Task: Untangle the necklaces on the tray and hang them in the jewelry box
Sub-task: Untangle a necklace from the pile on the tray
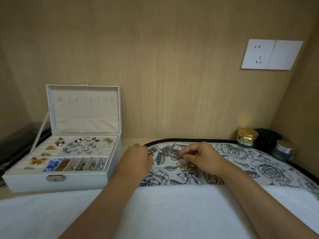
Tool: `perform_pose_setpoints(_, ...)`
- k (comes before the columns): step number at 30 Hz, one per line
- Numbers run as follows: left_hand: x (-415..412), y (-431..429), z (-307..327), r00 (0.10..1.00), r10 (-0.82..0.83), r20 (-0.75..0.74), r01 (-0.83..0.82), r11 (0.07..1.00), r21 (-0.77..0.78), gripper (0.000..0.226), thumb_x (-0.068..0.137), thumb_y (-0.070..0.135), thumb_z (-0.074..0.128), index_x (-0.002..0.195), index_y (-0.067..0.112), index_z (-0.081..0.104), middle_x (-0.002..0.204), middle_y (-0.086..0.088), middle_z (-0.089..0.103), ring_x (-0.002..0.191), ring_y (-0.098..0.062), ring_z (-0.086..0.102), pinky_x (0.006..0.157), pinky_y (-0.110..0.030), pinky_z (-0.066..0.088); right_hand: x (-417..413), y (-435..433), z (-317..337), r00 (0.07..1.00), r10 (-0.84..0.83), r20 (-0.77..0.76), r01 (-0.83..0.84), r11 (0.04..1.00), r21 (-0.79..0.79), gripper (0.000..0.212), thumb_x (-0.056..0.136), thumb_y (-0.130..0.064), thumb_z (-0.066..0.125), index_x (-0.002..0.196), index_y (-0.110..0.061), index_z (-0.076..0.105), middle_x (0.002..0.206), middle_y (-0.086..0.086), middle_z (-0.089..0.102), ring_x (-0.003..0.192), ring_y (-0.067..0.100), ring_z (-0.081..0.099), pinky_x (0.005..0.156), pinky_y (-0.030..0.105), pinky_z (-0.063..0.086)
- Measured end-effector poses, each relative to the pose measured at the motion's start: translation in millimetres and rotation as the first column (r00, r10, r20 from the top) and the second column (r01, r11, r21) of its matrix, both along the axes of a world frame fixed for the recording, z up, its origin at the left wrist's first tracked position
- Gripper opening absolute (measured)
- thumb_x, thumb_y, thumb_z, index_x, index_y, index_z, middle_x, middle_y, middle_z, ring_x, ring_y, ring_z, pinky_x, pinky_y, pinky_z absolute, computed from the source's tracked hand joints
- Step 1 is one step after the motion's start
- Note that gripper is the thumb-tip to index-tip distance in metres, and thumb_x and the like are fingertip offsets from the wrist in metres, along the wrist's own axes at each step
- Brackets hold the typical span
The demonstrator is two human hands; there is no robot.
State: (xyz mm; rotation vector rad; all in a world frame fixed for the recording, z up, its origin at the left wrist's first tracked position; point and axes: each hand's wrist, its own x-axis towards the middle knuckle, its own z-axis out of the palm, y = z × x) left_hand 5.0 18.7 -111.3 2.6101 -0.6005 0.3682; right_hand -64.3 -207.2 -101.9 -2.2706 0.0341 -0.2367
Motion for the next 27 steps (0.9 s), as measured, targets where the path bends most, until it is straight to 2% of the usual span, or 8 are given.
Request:
perform_pose_setpoints(2, 1, 2, -2, 0.997, 0.017, 0.078, -0.022, 0.998, 0.062, 0.007, 0.092, 0.015, 0.061, 0.089, 0.01, 0.065, 0.096, -0.004, 0.057, 0.089, -0.021, 0.056, 0.082, -0.035, 0.053, -3, -7, 2, 0.999, -0.009, -0.034, 0.007, 0.997, -0.074, 0.014, 0.087, -0.019, 0.076, 0.092, -0.032, 0.079, 0.091, -0.015, 0.076, 0.085, 0.002, 0.069, 0.082, 0.02, 0.054)
perform_pose_setpoints(5, 3, -2, -5, 0.971, -0.139, 0.196, 0.14, 0.99, 0.007, 0.017, 0.087, 0.008, 0.066, 0.1, 0.018, 0.072, 0.101, 0.0, 0.062, 0.1, -0.02, 0.053, 0.088, -0.032, 0.047, -5, -10, 2, 0.996, 0.017, -0.089, -0.029, 0.991, -0.134, 0.008, 0.082, -0.026, 0.081, 0.088, -0.032, 0.081, 0.089, -0.013, 0.076, 0.086, 0.006, 0.07, 0.086, 0.027, 0.057)
perform_pose_setpoints(9, -8, -20, -12, 0.902, -0.414, 0.122, 0.414, 0.91, 0.025, 0.02, 0.091, 0.034, 0.067, 0.108, 0.026, 0.075, 0.103, 0.005, 0.064, 0.102, -0.013, 0.052, 0.091, -0.028, 0.042, -4, -7, 0, 0.993, 0.038, -0.11, -0.063, 0.971, -0.229, 0.011, 0.08, -0.024, 0.083, 0.083, -0.034, 0.08, 0.089, -0.017, 0.076, 0.078, -0.004, 0.066, 0.077, 0.018, 0.053)
perform_pose_setpoints(14, -4, -29, -20, 0.913, -0.399, 0.088, 0.401, 0.916, -0.012, 0.008, 0.09, 0.018, 0.067, 0.089, 0.018, 0.075, 0.092, 0.004, 0.062, 0.092, -0.011, 0.053, 0.087, -0.032, 0.047, -2, -8, -2, 0.996, 0.041, -0.08, -0.062, 0.96, -0.272, 0.01, 0.082, -0.024, 0.08, 0.076, -0.033, 0.077, 0.088, -0.018, 0.075, 0.082, -0.006, 0.067, 0.081, 0.022, 0.054)
perform_pose_setpoints(18, -3, -30, -24, 0.92, -0.39, 0.043, 0.392, 0.917, -0.074, 0.012, 0.095, 0.011, 0.056, 0.088, 0.015, 0.064, 0.09, 0.006, 0.057, 0.088, -0.01, 0.049, 0.08, -0.025, 0.043, -2, -10, -1, 0.997, 0.042, -0.062, -0.057, 0.962, -0.267, 0.008, 0.089, -0.027, 0.073, 0.081, -0.029, 0.074, 0.084, -0.016, 0.074, 0.08, -0.004, 0.066, 0.08, 0.022, 0.053)
perform_pose_setpoints(23, -7, -30, -19, 0.92, -0.39, -0.037, 0.365, 0.888, -0.281, 0.006, 0.097, 0.025, 0.058, 0.099, 0.023, 0.063, 0.091, 0.01, 0.059, 0.084, -0.007, 0.055, 0.075, -0.022, 0.046, 0, -3, 0, 0.999, 0.028, 0.017, -0.027, 0.999, -0.047, 0.014, 0.096, -0.016, 0.064, 0.084, -0.022, 0.068, 0.078, -0.006, 0.07, 0.067, 0.007, 0.064, 0.071, 0.029, 0.055)
perform_pose_setpoints(25, -9, -30, -19, 0.892, -0.444, -0.088, 0.411, 0.875, -0.255, 0.016, 0.091, 0.032, 0.067, 0.104, 0.023, 0.068, 0.095, 0.01, 0.06, 0.089, -0.004, 0.055, 0.082, -0.023, 0.047, 0, 1, 2, 0.999, 0.019, 0.042, -0.022, 0.998, 0.066, 0.013, 0.096, -0.012, 0.063, 0.086, -0.017, 0.068, 0.078, 0.001, 0.07, 0.065, 0.01, 0.065, 0.065, 0.031, 0.057)
perform_pose_setpoints(27, -9, -32, -19, 0.883, -0.46, -0.089, 0.427, 0.869, -0.25, 0.008, 0.089, 0.027, 0.071, 0.095, 0.022, 0.073, 0.093, 0.01, 0.062, 0.09, -0.004, 0.057, 0.085, -0.026, 0.048, 0, 4, 4, 0.998, 0.014, 0.058, -0.022, 0.991, 0.131, 0.012, 0.096, -0.011, 0.063, 0.086, -0.016, 0.068, 0.076, 0.0, 0.069, 0.066, 0.007, 0.066, 0.063, 0.031, 0.057)
